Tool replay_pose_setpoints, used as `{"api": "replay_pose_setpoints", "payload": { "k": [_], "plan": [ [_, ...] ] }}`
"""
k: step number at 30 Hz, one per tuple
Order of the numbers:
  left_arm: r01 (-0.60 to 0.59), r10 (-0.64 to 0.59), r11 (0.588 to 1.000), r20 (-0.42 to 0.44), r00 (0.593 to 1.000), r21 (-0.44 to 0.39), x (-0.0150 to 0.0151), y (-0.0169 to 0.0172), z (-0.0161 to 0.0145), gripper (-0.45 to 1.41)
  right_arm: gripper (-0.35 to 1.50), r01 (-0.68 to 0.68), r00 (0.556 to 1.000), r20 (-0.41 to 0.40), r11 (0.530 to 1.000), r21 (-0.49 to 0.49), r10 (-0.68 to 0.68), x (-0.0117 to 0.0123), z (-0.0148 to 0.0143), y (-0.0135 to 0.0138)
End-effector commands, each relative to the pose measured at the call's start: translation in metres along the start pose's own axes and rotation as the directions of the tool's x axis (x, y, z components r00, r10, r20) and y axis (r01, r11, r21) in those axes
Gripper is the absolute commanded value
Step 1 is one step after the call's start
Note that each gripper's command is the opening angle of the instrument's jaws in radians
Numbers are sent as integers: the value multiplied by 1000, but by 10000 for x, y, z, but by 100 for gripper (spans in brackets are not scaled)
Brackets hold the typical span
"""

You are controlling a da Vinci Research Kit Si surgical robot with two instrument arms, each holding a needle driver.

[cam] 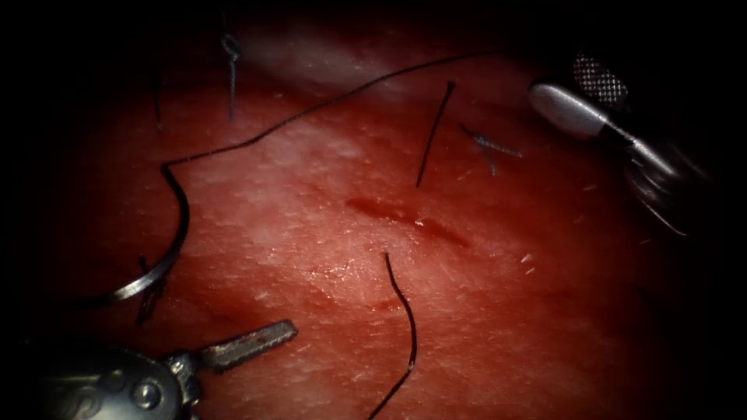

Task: Wound Closure

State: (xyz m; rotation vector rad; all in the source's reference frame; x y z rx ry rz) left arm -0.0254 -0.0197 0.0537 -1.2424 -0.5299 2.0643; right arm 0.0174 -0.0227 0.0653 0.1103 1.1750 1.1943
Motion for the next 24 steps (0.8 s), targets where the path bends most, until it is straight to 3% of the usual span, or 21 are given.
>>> {"api": "replay_pose_setpoints", "payload": {
  "k": [1,9,15,18,22,24],
  "plan": [
    [14,-14,1000,-1,1000,-1,-6,-1,10,93,113,0,1000,0,1000,1,0,-5,6,-5],
    [77,-78,994,-7,997,-79,-33,-5,45,90,108,10,1000,8,1000,-5,-10,-9,10,-10],
    [123,-123,972,10,992,-202,-43,1,57,80,106,14,1000,17,1000,-10,-13,-13,14,-13],
    [127,-126,960,20,992,-250,-42,5,54,49,104,14,1000,16,1000,-11,-14,-14,14,-13],
    [115,-113,950,25,993,-289,-44,6,53,-45,103,14,1000,15,1000,-12,-14,-14,15,-14],
    [108,-108,949,20,994,-297,-44,4,52,-45,104,14,1000,15,1000,-13,-14,-15,15,-15]
  ]
}}
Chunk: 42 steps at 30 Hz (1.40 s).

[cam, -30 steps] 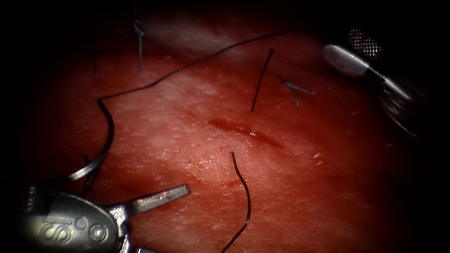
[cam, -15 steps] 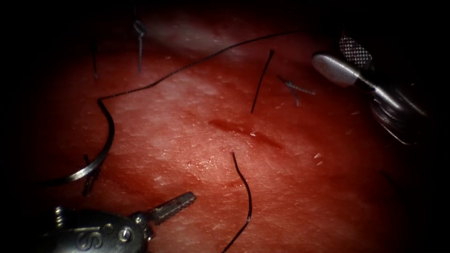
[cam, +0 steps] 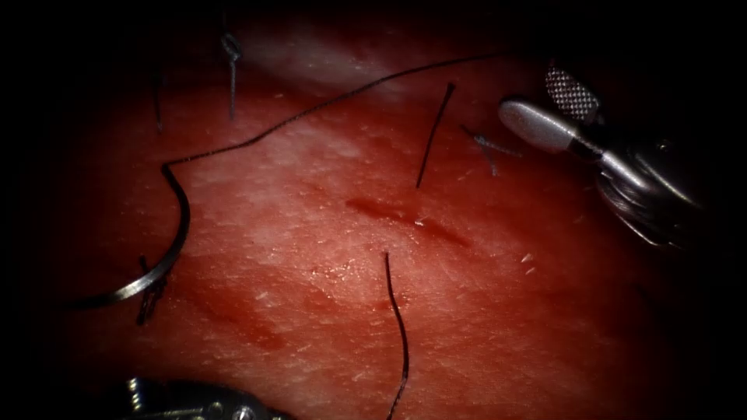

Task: Wound Closure

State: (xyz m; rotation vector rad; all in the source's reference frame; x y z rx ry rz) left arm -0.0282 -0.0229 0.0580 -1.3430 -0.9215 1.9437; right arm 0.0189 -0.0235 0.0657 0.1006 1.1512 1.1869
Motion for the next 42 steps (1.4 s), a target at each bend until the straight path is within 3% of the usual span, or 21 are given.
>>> {"api": "replay_pose_setpoints", "payload": {
  "k": [1,6,8,11,14,20,25,32,34,39,42],
  "plan": [
    [-4,4,1000,-7,1000,11,-3,-3,6,-45,104,-1,1000,-1,1000,1,1,-4,6,-4],
    [-5,8,999,-73,997,42,9,-9,0,-45,109,10,1000,2,1000,2,-10,-3,5,-5],
    [-7,12,998,-92,996,65,19,-13,-4,-45,120,32,999,1,999,3,-32,-1,5,-5],
    [-18,29,995,-107,994,100,34,-19,-12,-45,121,147,989,-6,989,14,-147,1,2,-6],
    [-22,37,993,-120,992,119,43,-26,-18,-45,118,335,942,-5,942,33,-335,9,-3,-9],
    [-22,42,986,-121,992,163,43,-43,-26,-45,116,568,817,-6,803,179,-577,28,-12,-30],
    [-20,39,984,-104,994,176,43,-57,-30,-45,116,717,673,-49,635,289,-738,22,-13,-72],
    [-21,39,983,-94,995,183,44,-71,-28,-45,101,830,516,-120,460,316,-848,12,-1,-131],
    [-16,34,983,-95,995,182,44,-73,-30,-45,89,850,482,-142,422,315,-865,10,2,-140],
    [-12,29,984,-94,995,178,41,-73,-34,-45,83,906,366,-176,306,293,-914,11,4,-142],
    [-13,30,984,-93,995,177,39,-72,-37,-45,79,919,332,-179,275,284,-926,12,5,-140]
  ]
}}
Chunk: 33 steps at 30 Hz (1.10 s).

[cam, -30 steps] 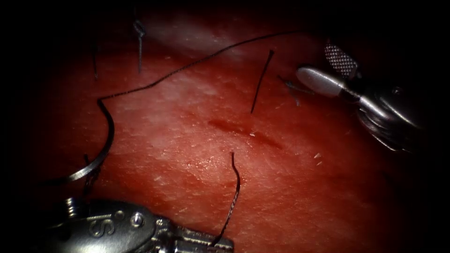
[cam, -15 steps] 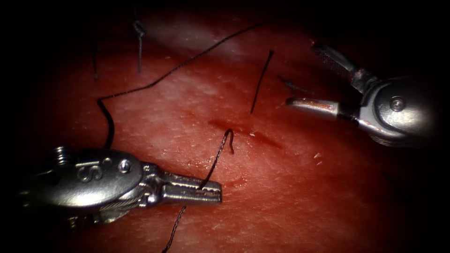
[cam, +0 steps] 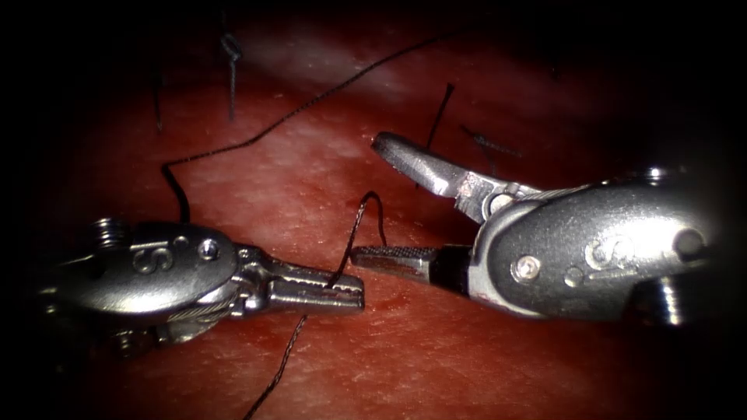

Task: Wound Closure

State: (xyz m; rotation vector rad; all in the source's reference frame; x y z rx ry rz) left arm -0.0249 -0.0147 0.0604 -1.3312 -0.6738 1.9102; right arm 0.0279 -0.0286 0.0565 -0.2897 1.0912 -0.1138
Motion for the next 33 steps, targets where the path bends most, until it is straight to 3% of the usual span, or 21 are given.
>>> {"api": "replay_pose_setpoints", "payload": {
  "k": [1,13,18,20,26,27,29,30,33],
  "plan": [
    [-2,2,1000,0,1000,-3,-4,0,6,-45,79,13,1000,-1,1000,-1,-13,1,8,0],
    [2,-2,1000,1,1000,-4,-7,3,1,-45,81,188,982,4,982,0,-188,9,17,-3],
    [3,-3,1000,1,1000,-3,-8,4,1,-45,67,402,915,24,916,12,-402,22,23,-10],
    [2,-2,1000,1,1000,-3,-8,4,1,-45,56,439,898,22,899,14,-439,27,24,-12],
    [3,-3,1000,1,1000,-3,-7,4,1,-45,47,517,855,26,855,28,-518,37,32,-21],
    [3,-3,1000,1,1000,-3,-7,4,1,-45,37,528,848,30,848,32,-529,37,34,-23],
    [3,-3,1000,1,1000,-3,-8,5,0,-45,-17,530,845,46,846,49,-532,34,35,-25],
    [3,-3,1000,1,1000,-3,-8,5,0,-45,-35,530,845,43,845,66,-533,33,35,-25],
    [4,-4,1000,2,1000,-4,-7,7,-2,-45,-35,530,843,59,844,82,-535,28,31,-23]
  ]
}}
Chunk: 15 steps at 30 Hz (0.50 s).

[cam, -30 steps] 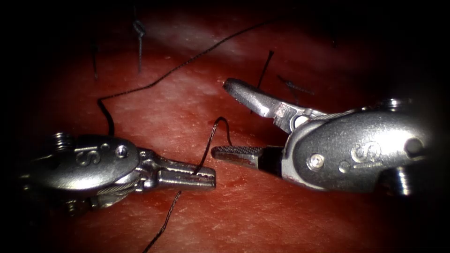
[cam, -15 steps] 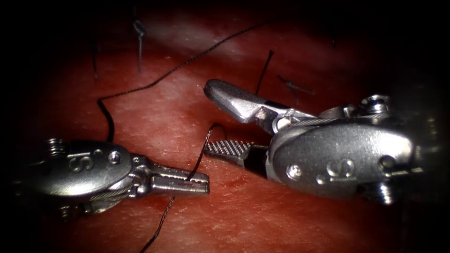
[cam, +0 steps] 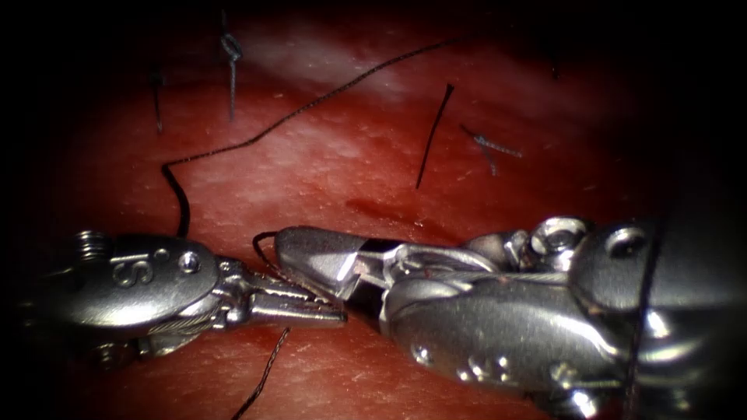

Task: Wound Closure

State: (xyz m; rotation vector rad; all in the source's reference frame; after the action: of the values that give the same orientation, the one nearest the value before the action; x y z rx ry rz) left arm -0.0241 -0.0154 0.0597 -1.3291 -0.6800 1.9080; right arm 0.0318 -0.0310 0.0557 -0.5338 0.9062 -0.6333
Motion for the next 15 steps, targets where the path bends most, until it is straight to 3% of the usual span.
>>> {"api": "replay_pose_setpoints", "payload": {
  "k": [1,7,8,11,12,13,15],
  "plan": [
    [1,-1,1000,0,1000,-2,-3,-1,6,-45,-35,-1,1000,17,1000,4,1,-4,3,-1],
    [4,-4,1000,2,1000,-5,-1,3,0,-45,-35,-9,997,72,1000,24,8,-24,-10,0],
    [4,-4,1000,2,1000,-6,-1,4,0,-45,-13,-26,997,70,999,23,24,-28,-12,1],
    [5,-5,1000,2,1000,-6,-1,5,-1,-45,91,-171,980,101,985,8,170,-35,-14,6],
    [5,-5,1000,2,1000,-5,-1,5,-1,-45,116,-233,966,113,972,4,231,-36,-13,9],
    [5,-5,1000,2,1000,-5,-1,5,-1,-45,131,-271,955,122,962,-6,270,-36,-10,12],
    [5,-5,1000,5,1000,-4,-1,6,0,-45,141,-316,940,124,948,-41,319,-34,-8,14]
  ]
}}
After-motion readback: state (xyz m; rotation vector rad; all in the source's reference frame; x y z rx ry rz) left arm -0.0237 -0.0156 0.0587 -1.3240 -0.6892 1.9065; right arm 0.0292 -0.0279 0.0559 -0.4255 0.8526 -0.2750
